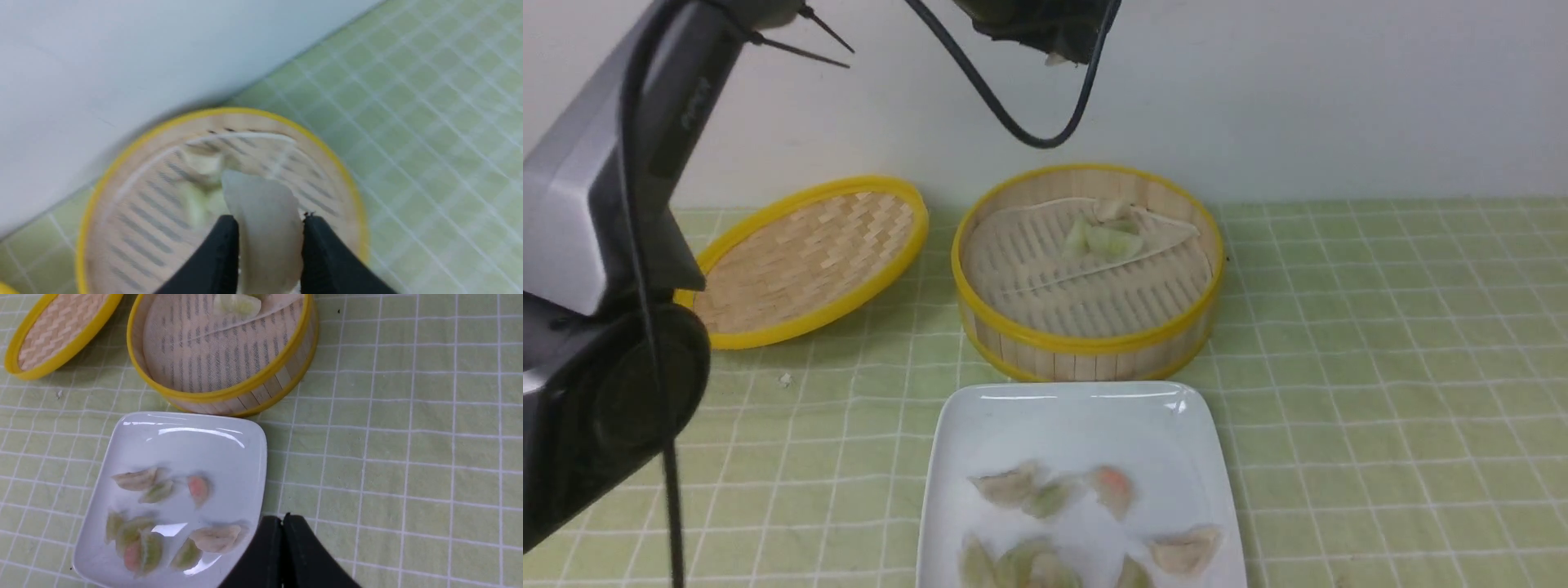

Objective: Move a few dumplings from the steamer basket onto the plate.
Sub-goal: Use the left arm to put the dumpling into the plate

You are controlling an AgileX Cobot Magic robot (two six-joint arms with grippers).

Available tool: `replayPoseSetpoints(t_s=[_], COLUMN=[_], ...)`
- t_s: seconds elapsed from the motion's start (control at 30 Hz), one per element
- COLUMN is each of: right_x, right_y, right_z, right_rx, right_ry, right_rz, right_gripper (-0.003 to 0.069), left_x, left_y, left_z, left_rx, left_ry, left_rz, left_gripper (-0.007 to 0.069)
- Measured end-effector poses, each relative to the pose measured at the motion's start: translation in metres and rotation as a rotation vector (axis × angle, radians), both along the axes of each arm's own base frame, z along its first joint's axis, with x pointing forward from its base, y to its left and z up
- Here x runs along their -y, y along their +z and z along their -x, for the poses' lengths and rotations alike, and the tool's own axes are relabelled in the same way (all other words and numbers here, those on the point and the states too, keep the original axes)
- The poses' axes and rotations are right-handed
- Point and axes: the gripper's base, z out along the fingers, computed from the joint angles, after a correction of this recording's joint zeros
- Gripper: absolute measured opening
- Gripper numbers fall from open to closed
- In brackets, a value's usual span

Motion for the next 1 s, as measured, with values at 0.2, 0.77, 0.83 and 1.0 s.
replayPoseSetpoints(t_s=[0.2,0.77,0.83,1.0], right_x=[0.000,0.000,0.000,-0.003], right_y=[0.001,0.001,-0.001,-0.011], right_z=[0.002,0.001,-0.001,-0.020], right_rx=[0.016,0.033,0.025,-0.037], right_ry=[0.018,0.063,0.064,0.083], right_rz=[0.017,0.056,0.057,0.035], right_gripper=[-0.0015,-0.0015,-0.0015,-0.0015], left_x=[0.011,0.036,0.035,0.033], left_y=[-0.029,-0.202,-0.206,-0.200], left_z=[0.066,0.089,0.087,0.080], left_rx=[-0.180,-0.495,-0.478,-0.441], left_ry=[-0.076,-0.144,-0.136,-0.079], left_rz=[-0.174,-0.417,-0.436,-0.453], left_gripper=[0.0173,0.0224,0.0322,0.0478])
